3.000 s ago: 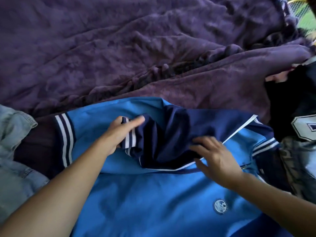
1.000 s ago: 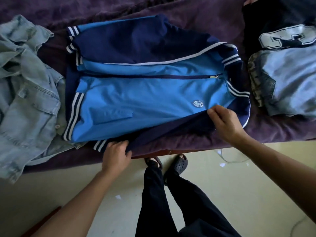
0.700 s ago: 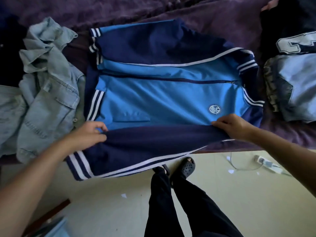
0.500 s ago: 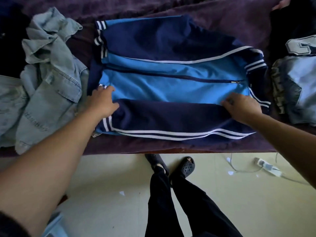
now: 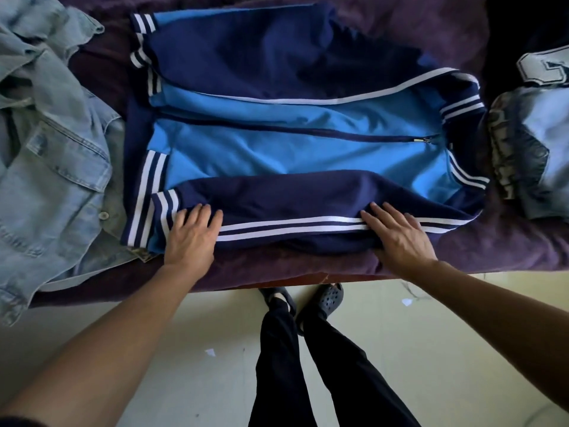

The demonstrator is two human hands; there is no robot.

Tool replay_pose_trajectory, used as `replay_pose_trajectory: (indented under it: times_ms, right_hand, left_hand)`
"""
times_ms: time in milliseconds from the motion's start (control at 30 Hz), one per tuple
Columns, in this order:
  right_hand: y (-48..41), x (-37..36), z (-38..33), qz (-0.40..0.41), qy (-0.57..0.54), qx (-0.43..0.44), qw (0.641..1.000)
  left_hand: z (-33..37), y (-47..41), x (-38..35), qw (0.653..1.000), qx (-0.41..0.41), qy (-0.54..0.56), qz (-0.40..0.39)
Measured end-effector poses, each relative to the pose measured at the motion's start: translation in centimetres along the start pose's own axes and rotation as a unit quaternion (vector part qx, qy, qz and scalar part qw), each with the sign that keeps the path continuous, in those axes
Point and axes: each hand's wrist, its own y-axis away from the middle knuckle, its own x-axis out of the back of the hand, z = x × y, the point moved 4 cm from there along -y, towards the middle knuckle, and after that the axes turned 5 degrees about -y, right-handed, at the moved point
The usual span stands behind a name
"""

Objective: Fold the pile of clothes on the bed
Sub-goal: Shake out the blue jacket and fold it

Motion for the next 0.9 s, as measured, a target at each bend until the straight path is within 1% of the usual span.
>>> replay_pose_trajectory:
  times_ms: [67,133,167,267,333,400,467,500,567,633,700,767,833,900]
  right_hand:
    - [-0.5,1.0,0.1,0.029,-0.066,-0.011,0.997]
    - [-0.2,2.7,0.5,0.051,-0.131,-0.054,0.989]
    - [0.1,3.9,0.9,0.049,-0.162,-0.081,0.982]
    - [-0.5,7.9,2.1,0.027,-0.261,-0.108,0.959]
    - [-2.3,10.9,2.5,0.0,-0.324,-0.111,0.94]
    - [-4.2,13.1,2.7,-0.036,-0.355,-0.116,0.927]
    - [-5.8,14.6,3.0,-0.068,-0.352,-0.118,0.926]
    - [-6.5,15.1,3.3,-0.078,-0.347,-0.119,0.927]
    - [-7.8,16.0,4.0,-0.094,-0.332,-0.132,0.929]
    - [-9.5,17.0,4.7,-0.087,-0.311,-0.148,0.935]
    - [-12.0,18.5,5.4,-0.042,-0.281,-0.15,0.947]
    - [-15.0,20.3,6.0,-0.018,-0.236,-0.142,0.961]
    - [-18.5,21.8,6.6,-0.002,-0.202,-0.156,0.967]
    - [-22.3,23.1,7.5,0.023,-0.178,-0.162,0.97]
  left_hand:
    - [-0.3,-0.3,-0.1,1.0,-0.012,0.009,0.004]
    - [-0.4,0.1,0.0,0.999,-0.022,0.024,-0.012]
    - [-0.4,0.4,0.2,0.999,-0.026,0.027,-0.023]
    - [-0.3,0.5,1.1,0.999,-0.012,0.016,-0.048]
    - [-0.5,-0.4,2.1,0.999,-0.002,0.028,-0.039]
    - [-1.3,-1.9,3.6,0.998,-0.001,0.061,-0.017]
    - [-3.2,-3.5,5.1,0.989,0.0,0.145,-0.007]
    - [-4.6,-4.2,6.1,0.977,0.002,0.214,-0.004]
    - [-8.0,-6.1,8.6,0.94,0.017,0.342,-0.001]
    - [-11.6,-9.1,11.5,0.915,0.025,0.403,0.003]
    - [-14.1,-12.8,14.7,0.91,0.002,0.415,-0.016]
    - [-15.6,-16.8,17.6,0.927,-0.03,0.371,-0.034]
    - [-16.7,-20.9,19.9,0.95,-0.021,0.31,-0.034]
    - [-17.5,-24.5,21.2,0.96,0.006,0.279,-0.027]
